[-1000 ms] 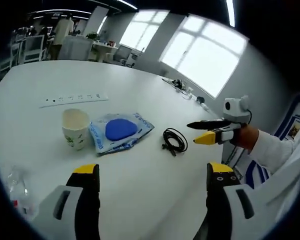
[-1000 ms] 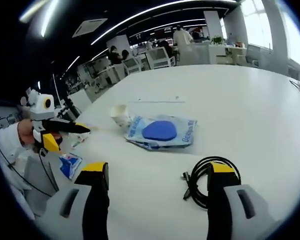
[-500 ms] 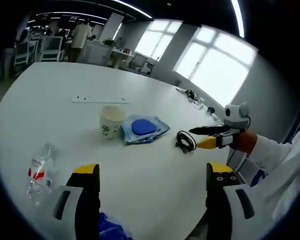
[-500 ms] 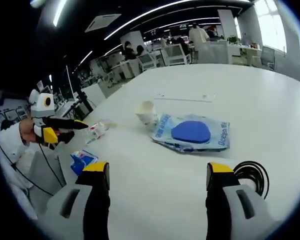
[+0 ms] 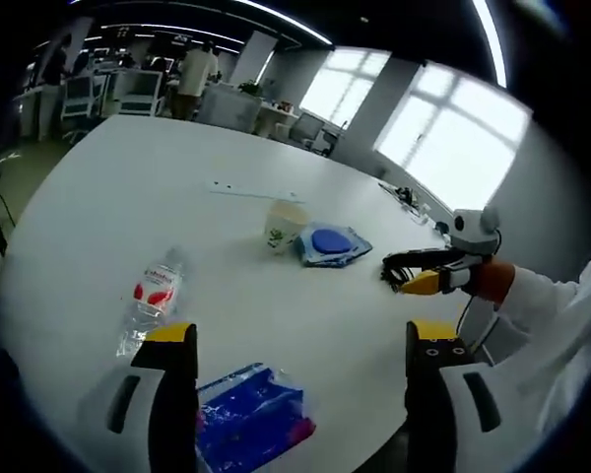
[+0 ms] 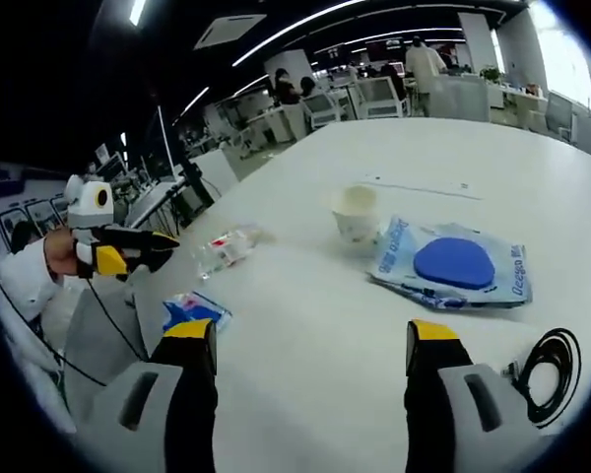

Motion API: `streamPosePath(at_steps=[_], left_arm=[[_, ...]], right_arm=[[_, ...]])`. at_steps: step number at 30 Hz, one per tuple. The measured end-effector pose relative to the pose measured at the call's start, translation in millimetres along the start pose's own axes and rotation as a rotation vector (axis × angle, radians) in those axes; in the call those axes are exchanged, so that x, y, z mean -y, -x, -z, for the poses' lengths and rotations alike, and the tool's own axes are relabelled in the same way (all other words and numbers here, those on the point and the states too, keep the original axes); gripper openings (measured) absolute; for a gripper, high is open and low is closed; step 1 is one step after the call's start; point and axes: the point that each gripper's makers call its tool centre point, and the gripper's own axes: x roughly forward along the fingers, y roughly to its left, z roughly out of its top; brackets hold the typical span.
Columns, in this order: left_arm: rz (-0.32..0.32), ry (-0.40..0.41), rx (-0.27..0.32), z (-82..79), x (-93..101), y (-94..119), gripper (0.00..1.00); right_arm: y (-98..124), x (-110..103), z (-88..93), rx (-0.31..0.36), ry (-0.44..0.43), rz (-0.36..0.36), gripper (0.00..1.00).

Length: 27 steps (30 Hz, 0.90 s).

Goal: Arrange the tabletop items into an orderly group along one side of the table until the central work area is clear of visible clutter.

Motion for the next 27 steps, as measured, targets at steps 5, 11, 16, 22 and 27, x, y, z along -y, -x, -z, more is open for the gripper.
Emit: streamPosePath(at_steps=[5, 11, 16, 22, 27], left_arm=[[-0.020, 0.021, -0.010, 15.0, -15.1, 12, 0.88], [-0.045, 0.052, -0.041, 41.3, -34.8, 25, 0.87], [-0.055, 0.066, -0.067, 60.3, -46.8, 30, 0.86], [-0.067, 0.083, -0.100, 81.1, -60.5, 31, 0.83], [-0.084, 0.085, -0.147, 102.2, -69.5, 26, 0.76]], right_arm=[[-22, -24, 10.5, -0.032, 0.008, -0.042, 0.78], [-45, -53, 25.2, -0.067, 0.001, -0.081, 0.77], [-63, -76, 38.2, -0.097, 0.002, -0.108, 0.76], [-81, -96, 53.1, -0.138, 0.005, -0.128, 0.74], [-95, -110, 69.2, -0.180, 0.006, -0.139, 0.70]])
